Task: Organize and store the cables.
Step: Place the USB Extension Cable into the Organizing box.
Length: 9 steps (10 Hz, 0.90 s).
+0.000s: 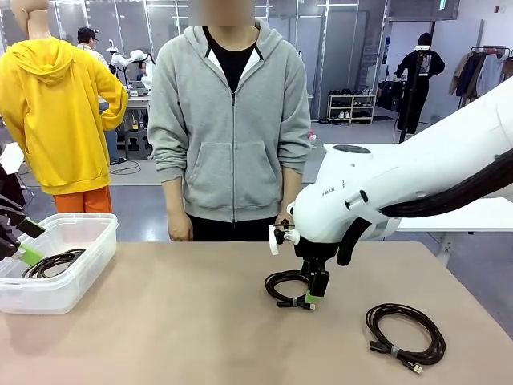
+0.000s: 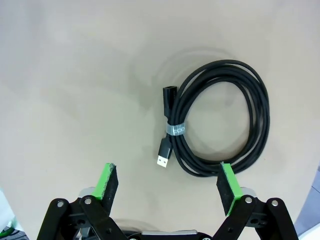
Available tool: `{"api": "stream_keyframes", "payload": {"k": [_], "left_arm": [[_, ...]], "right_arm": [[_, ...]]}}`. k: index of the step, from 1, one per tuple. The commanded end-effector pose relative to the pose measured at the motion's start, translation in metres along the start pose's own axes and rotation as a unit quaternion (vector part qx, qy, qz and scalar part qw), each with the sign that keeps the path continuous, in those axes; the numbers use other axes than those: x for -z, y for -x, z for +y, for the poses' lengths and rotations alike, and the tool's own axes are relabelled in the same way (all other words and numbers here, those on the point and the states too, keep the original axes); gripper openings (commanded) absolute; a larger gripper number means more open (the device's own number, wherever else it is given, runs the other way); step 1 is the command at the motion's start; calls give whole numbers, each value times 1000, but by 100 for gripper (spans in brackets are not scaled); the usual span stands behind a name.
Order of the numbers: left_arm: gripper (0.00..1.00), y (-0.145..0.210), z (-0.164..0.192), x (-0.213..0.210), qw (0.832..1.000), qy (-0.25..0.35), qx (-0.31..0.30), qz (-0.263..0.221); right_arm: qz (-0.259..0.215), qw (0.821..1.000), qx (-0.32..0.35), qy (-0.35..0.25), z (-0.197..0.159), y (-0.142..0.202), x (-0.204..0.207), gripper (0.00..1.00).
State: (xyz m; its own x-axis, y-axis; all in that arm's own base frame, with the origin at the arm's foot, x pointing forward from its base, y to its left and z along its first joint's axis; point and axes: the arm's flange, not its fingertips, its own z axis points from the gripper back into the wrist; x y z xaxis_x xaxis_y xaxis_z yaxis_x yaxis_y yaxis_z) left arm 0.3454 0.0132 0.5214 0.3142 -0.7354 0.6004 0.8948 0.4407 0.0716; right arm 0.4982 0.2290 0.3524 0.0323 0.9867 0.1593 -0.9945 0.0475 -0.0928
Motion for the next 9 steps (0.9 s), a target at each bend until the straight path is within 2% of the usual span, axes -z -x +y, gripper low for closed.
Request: {"api": "stream_keyframes", "payload": {"k": [1, 8, 9], "left_arm": [[100, -3, 2, -3, 1000, 3, -2, 5], [100, -3, 2, -3, 1000, 3, -2, 5], [100, -3, 2, -3, 1000, 3, -2, 5]], "right_arm": [[5, 1000, 19, 1, -3, -10, 9, 100], [12, 999, 26, -21, -11, -23, 43, 100], [19, 999, 28, -21, -11, -22, 45, 79]]}}
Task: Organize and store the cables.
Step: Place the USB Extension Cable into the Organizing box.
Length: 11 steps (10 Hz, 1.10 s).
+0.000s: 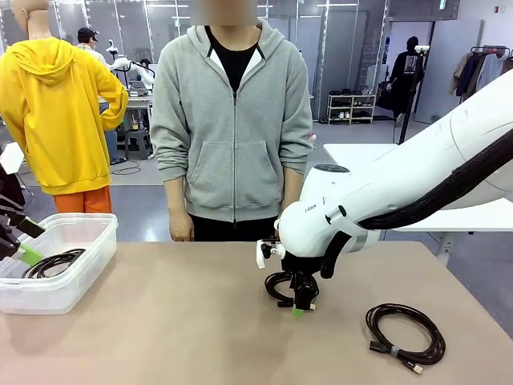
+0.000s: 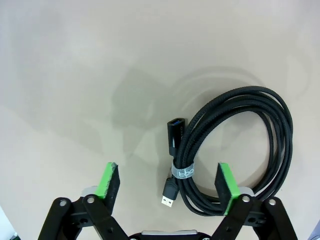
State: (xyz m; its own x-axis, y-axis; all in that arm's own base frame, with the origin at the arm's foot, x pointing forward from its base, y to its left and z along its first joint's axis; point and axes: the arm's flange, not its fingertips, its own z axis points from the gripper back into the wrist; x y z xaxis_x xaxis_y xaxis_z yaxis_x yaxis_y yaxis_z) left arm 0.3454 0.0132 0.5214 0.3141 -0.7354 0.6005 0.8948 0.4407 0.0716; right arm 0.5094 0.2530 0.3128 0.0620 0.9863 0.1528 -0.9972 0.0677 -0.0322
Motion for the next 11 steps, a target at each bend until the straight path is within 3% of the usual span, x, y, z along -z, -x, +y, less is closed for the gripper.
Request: {"api": "stream_keyframes", "payload": {"k": [1, 2, 3, 11], "left_arm": [[100, -3, 2, -3, 1000, 3, -2, 5], [100, -3, 2, -3, 1000, 3, -2, 5], [100, -3, 2, -3, 1000, 3, -2, 5], [100, -3, 2, -3, 1000, 3, -2, 5]], "right_arm": [[19, 1000, 12, 11, -4, -6, 3, 50], [22, 1000, 7, 10, -2, -8, 3, 19], [28, 1000, 8, 8, -2, -9, 4, 0], [23, 1000, 19, -3, -5, -3, -6, 0]]}}
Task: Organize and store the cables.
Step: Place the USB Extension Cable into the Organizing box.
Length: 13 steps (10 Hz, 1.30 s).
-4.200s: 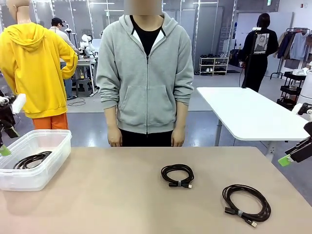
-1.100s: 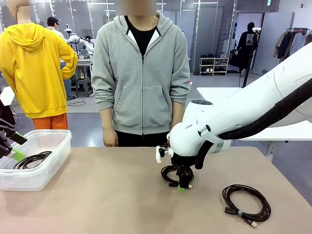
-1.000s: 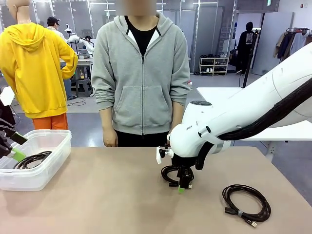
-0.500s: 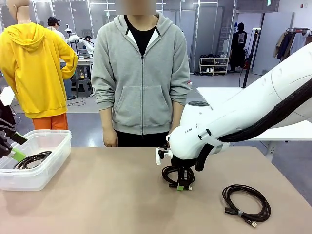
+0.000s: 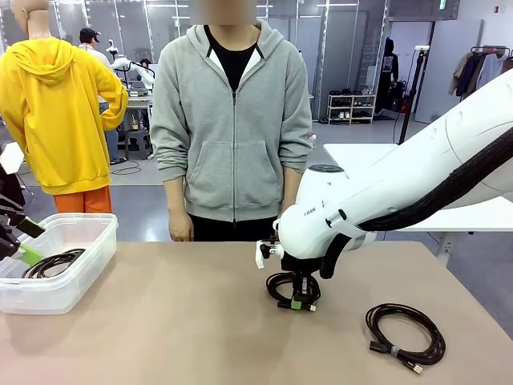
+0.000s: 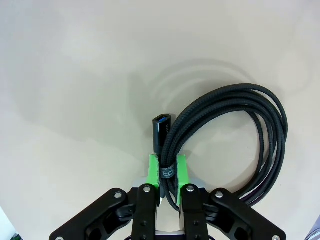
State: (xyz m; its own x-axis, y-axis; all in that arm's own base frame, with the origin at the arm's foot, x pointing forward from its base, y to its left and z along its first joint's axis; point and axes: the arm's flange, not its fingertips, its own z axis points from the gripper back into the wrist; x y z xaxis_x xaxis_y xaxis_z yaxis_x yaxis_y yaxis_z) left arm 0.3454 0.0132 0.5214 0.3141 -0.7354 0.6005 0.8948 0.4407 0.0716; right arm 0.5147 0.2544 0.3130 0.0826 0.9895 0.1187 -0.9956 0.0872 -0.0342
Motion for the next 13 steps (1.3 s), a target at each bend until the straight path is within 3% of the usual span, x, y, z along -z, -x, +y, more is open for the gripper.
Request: {"api": "stream_keyframes", "payload": {"k": [1, 5, 6, 9, 10, 13], "left_arm": [[100, -3, 2, -3, 1000, 3, -2, 5], [100, -3, 2, -3, 1000, 3, -2, 5], [100, -3, 2, -3, 1000, 3, -2, 5], [100, -3, 2, -3, 1000, 3, -2, 5], [100, -3, 2, -3, 1000, 3, -2, 5], [100, -3, 2, -3, 1000, 3, -2, 5]], "right_arm": [[-1, 1000, -1, 2, 0, -1, 1, 0], [-1, 1000, -1, 2, 0, -1, 1, 0], [0, 1000, -1, -1, 0, 0, 1, 17], [-6, 997, -27, 70, 24, -20, -80, 15], [11, 996, -35, 77, 29, -29, -96, 15], [5, 996, -44, 73, 41, -61, -116, 15]]}}
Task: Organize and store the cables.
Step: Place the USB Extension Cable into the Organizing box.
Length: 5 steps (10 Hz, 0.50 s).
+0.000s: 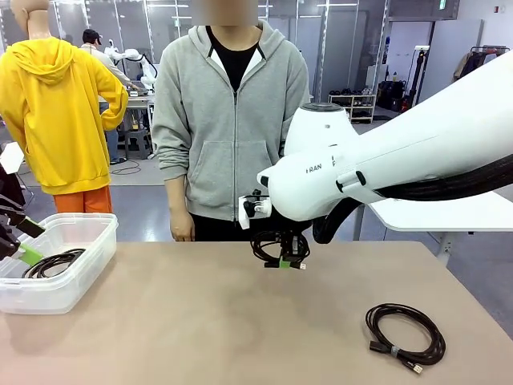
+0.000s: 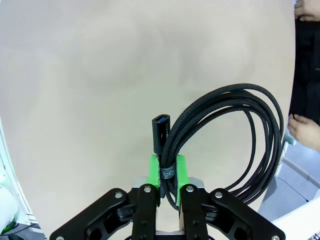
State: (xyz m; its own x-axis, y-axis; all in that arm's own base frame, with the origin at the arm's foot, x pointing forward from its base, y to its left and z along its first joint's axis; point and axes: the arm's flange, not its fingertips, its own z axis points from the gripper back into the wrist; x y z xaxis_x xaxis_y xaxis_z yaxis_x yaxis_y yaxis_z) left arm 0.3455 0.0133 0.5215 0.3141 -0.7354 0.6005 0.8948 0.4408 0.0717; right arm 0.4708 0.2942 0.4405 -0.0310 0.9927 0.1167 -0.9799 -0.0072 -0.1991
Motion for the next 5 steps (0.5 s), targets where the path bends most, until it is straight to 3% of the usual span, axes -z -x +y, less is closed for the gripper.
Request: {"api": "stream_keyframes", "payload": {"k": [1, 5], "left_arm": [[100, -3, 2, -3, 1000, 3, -2, 5], [100, -3, 2, -3, 1000, 3, -2, 5]], "right_arm": [[7, 1000, 11, -11, -2, -34, 10, 15], [8, 1000, -17, -18, 8, -132, 38, 15]]}}
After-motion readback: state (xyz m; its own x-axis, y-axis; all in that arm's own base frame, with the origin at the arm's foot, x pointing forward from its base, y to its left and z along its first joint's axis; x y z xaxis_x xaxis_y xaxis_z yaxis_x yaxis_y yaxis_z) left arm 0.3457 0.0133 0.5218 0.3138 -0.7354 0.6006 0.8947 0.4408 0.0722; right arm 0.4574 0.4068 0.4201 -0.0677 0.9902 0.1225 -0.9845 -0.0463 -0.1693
